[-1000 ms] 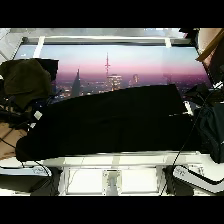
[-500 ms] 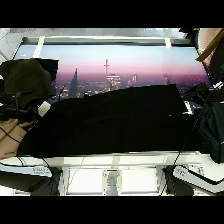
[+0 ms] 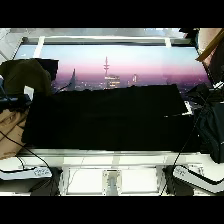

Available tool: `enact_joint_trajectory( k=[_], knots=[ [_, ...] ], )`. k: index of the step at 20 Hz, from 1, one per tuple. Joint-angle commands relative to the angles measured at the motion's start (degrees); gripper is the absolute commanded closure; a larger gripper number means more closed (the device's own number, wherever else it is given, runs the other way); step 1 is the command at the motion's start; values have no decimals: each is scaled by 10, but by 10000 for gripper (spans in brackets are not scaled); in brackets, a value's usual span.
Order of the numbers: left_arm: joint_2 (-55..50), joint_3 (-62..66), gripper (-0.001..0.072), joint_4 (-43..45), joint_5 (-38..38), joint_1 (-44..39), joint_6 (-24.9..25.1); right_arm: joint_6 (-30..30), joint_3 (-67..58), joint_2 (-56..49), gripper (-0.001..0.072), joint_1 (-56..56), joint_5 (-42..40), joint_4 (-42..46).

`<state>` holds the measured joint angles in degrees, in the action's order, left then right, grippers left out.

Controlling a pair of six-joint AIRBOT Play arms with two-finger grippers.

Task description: Fold the clothes and pants, and hang the long-sleeved shirts on hangers.

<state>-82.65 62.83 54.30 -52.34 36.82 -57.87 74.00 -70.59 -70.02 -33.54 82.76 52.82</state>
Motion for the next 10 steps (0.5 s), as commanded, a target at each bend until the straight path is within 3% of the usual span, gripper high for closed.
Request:
enact_joint_trajectory(
  k=[1, 3, 4, 5, 6, 10],
  knots=[
    [11, 2, 695, 42, 9, 11, -57, -2, 0, 0, 261, 1, -12, 19],
    [11, 2, 693, 44, -7, 20, -65, -2, 0, 0, 259, 1, -29, 20],
    [13, 2, 658, 40, -19, 23, -65, -2, 0, 0, 252, 1, -35, 19],
    [20, 4, 263, 40, -31, 23, -65, -2, -1, 0, 200, 1, -37, 17],
    [33, 9, 11, 40, -44, 24, -65, -4, -8, 0, 180, 0, -35, 18],
    [151, 12, 9, 47, -138, 72, -64, -40, -42, 31, 180, -38, 18, 102]
  ],
)
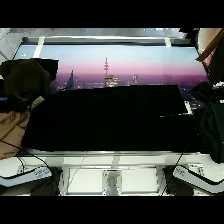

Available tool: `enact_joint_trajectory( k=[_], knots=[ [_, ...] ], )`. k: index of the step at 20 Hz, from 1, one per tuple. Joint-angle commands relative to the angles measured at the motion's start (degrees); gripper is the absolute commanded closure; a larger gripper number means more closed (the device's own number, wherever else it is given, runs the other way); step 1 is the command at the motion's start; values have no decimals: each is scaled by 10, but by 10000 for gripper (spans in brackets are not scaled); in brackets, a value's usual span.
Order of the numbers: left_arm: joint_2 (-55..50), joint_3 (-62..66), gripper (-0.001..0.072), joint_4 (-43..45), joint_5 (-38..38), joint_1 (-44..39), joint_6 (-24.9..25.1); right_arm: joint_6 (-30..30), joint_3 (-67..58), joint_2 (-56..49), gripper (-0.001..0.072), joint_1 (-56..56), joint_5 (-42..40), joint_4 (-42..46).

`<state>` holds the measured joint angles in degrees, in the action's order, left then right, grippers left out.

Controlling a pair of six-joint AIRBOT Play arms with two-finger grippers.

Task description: Fold the clothes and pants, and hang the long-sleeved shirts on hangers.

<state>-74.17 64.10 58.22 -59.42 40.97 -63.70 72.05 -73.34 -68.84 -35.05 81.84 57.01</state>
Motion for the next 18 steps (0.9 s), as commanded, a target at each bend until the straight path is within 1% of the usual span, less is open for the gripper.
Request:
enact_joint_trajectory(
  k=[1, 2, 3, 5, 6, 7, 10, 14, 18],
  knots=[
    [97, -13, 9, 15, -88, 57, -15, -29, -9, 35, 180, -48, 45, 93],
    [127, -35, 9, 30, -109, 90, -24, -42, 8, 55, 180, -85, 57, 111],
    [149, -62, 10, 43, -137, 123, -25, -53, 34, 74, 180, -127, 63, 106],
    [174, -128, 9, 70, -194, 191, -19, -73, 102, 105, 180, -224, 66, 67],
    [178, -163, 10, 67, -211, 226, -19, -74, 129, 109, 180, -266, 67, 42],
    [177, -193, 9, 64, -222, 255, -19, -78, 149, 107, 180, -303, 76, 25],
    [177, -260, 9, 45, -225, 322, -19, -93, 169, 107, 180, -369, 86, 22],
    [177, -300, 9, 35, -220, 333, -15, -103, 169, 108, 180, -396, 81, 22],
    [177, -332, 10, 17, -170, 333, -22, -102, 169, 108, 180, -396, 79, 22]
  ],
)
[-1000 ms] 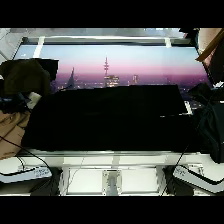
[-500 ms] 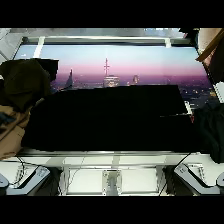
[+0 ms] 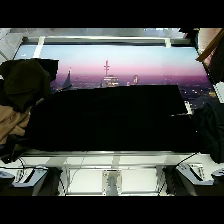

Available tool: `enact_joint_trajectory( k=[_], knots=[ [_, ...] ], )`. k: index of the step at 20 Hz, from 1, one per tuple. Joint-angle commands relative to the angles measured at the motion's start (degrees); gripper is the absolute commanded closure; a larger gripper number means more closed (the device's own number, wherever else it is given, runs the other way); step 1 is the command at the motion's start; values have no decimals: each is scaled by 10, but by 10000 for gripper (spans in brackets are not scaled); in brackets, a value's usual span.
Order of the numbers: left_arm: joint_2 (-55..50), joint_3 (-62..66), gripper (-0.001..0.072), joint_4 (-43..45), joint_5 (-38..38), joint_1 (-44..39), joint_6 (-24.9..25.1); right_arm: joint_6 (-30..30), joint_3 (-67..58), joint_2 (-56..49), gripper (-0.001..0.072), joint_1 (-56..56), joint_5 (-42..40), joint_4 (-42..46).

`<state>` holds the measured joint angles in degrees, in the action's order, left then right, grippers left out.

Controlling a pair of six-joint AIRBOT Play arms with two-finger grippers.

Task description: Fold the clothes and pants, and hang the long-sleeved shirts on hangers.

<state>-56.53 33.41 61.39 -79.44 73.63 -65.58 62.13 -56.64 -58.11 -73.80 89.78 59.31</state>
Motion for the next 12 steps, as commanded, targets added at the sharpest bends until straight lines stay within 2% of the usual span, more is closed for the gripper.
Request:
enact_joint_trajectory(
  k=[1, 5, 6, 8, 9, 10, 12],
  knots=[
    [1, -33, 11, -21, 47, 6, -5, -3, 2, 1, 180, -9, -2, -2],
    [1, -69, 14, -64, 110, 1, -5, -3, 2, 1, 181, -9, -4, -3],
    [1, -73, 84, -82, 120, -7, -4, -3, 2, 1, 181, -9, -4, -2],
    [1, -74, 401, -88, 139, -30, -4, -4, 2, 1, 181, -9, -4, 0],
    [1, -74, 614, -90, 146, -41, 0, -4, 2, 1, 181, -9, -4, 9],
    [1, -74, 694, -94, 146, -49, 4, -6, 2, 1, 181, -9, -3, 25],
    [2, -74, 693, -96, 145, -61, 4, -14, 5, 1, 182, -9, -2, 68]
  ],
)
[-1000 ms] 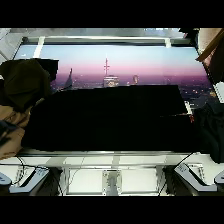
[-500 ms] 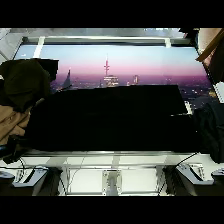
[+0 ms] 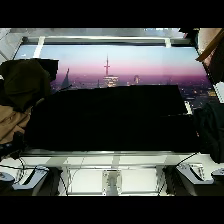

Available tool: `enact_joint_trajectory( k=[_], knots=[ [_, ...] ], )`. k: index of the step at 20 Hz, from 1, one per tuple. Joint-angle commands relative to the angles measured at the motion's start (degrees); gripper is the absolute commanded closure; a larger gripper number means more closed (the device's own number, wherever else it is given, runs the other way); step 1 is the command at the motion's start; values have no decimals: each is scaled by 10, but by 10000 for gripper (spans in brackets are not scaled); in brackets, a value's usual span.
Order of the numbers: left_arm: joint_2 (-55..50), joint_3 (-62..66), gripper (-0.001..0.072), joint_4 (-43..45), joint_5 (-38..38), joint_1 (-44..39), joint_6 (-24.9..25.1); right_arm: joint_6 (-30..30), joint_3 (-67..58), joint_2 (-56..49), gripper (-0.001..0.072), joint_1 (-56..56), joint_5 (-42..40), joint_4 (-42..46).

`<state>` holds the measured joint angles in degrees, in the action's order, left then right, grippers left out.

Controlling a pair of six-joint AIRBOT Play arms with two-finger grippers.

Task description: Fold the clothes and pants, and hang the long-sleeved shirts on hangers.

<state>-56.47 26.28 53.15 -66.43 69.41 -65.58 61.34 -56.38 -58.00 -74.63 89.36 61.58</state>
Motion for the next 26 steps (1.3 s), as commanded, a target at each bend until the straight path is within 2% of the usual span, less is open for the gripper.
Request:
enact_joint_trajectory(
  k=[1, 7, 13, 16, 19, 24, 26],
  knots=[
    [1, -3, 693, -14, 16, -23, 4, -6, 8, 0, 182, 0, 3, 58],
    [1, -3, 693, -14, 15, -24, 4, -6, 50, -69, 182, -19, 18, 84],
    [1, -3, 694, -14, 13, -24, 4, -35, 100, -125, 183, -68, -79, 120],
    [1, -3, 694, -14, 12, -24, 4, -41, 108, -156, 201, -68, -99, 110],
    [1, -3, 694, -14, 11, -24, 4, -67, 108, -176, 201, -68, -112, 61],
    [1, -3, 694, -14, 11, -24, 4, -76, 115, -185, 203, -68, -138, 57],
    [1, -3, 693, -14, 12, -24, 4, -84, 122, -185, 233, -68, -138, 57]
  ],
)
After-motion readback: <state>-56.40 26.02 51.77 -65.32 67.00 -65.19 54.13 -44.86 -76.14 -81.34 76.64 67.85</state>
